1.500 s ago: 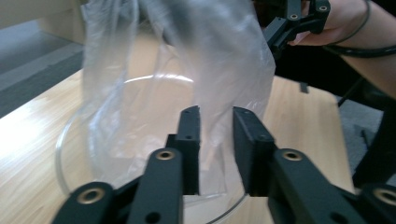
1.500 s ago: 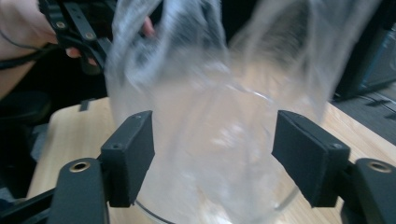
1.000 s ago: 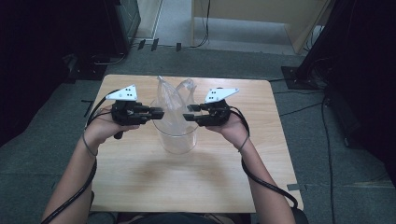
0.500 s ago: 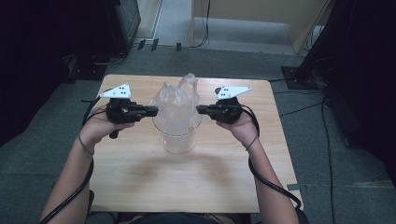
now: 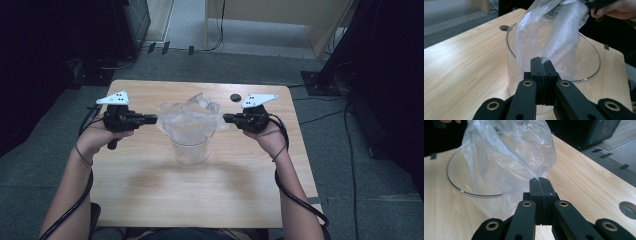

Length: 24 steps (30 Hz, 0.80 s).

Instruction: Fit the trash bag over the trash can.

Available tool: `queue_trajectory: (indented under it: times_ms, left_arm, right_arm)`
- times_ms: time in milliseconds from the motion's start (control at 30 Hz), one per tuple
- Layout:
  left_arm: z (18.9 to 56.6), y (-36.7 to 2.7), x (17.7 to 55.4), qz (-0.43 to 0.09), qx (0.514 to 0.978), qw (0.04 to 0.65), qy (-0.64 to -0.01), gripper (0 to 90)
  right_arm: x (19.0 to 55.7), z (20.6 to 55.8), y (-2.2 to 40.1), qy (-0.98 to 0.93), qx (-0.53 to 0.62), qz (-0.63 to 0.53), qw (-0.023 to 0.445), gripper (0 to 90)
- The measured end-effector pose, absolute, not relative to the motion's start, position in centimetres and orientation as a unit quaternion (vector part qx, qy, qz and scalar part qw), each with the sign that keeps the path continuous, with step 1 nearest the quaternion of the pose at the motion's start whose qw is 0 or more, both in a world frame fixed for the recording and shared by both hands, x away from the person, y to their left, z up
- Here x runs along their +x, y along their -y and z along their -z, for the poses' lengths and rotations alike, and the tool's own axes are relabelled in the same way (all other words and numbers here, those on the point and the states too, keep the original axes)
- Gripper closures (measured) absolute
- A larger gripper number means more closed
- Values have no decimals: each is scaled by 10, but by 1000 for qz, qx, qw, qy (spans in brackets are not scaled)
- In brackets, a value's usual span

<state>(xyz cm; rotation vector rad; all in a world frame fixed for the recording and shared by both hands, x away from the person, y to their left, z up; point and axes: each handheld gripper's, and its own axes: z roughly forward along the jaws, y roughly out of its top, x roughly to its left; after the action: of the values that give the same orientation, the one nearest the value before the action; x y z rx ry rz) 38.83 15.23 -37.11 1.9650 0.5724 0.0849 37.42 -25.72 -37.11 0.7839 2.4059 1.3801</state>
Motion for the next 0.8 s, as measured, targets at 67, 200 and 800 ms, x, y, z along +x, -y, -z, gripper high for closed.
queue_trajectory:
  times_ms: [67,200,800]
  left_arm:
    - [367,-150,386,-25,808,543,-228,793]
    - [356,-150,381,-14,793,568,-220,649]
    - [333,-154,379,-48,768,592,-239,577]
  right_arm:
    - [372,369,256,-828,258,-484,115,838]
    - [369,361,258,-822,247,-504,99,683]
    - [357,332,253,-804,222,-547,70,794]
